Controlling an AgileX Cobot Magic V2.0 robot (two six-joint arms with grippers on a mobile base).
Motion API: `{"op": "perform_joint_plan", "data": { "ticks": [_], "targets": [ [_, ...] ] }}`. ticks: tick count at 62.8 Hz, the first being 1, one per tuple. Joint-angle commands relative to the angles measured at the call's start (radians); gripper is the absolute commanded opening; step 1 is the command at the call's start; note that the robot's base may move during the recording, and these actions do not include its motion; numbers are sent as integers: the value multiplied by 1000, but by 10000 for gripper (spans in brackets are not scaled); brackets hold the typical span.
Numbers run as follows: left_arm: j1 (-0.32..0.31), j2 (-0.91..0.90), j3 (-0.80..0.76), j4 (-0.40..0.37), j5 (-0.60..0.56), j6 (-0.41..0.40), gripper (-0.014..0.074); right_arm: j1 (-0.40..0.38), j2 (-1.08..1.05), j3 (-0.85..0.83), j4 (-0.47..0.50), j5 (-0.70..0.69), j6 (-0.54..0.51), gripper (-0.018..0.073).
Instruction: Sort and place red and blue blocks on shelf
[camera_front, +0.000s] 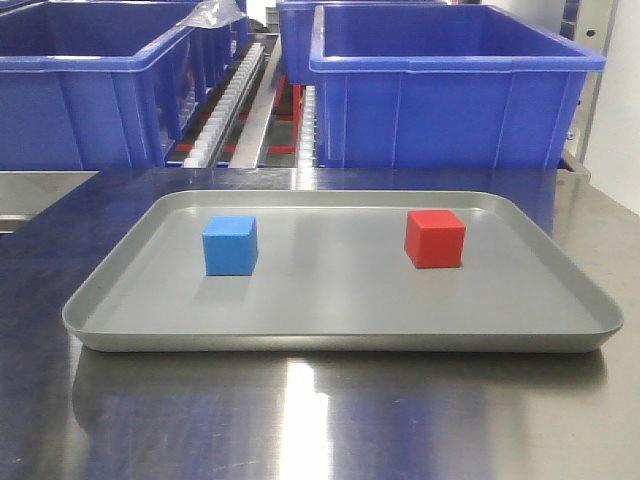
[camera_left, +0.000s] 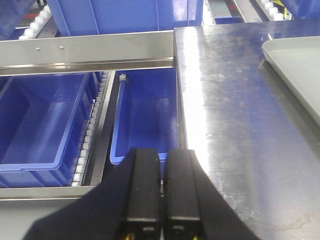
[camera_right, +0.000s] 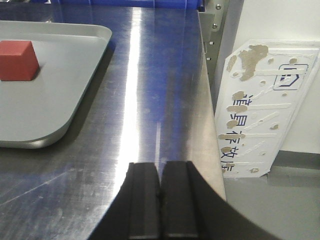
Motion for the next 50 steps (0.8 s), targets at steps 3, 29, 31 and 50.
{"op": "perform_joint_plan", "data": {
  "ticks": [3,29,31,50],
  "targets": [
    [-1,-17,34,-8,-75,-1,126,3,-17,6,-5,-59,-6,49],
    [-1,-17,34,-8,-75,-1,126,3,-17,6,-5,-59,-6,49],
    [-1,-17,34,-8,-75,-1,126,3,-17,6,-5,-59,-6,49],
    [-1,-17,34,-8,-75,-1,126,3,-17,6,-5,-59,-6,49]
  ]
}}
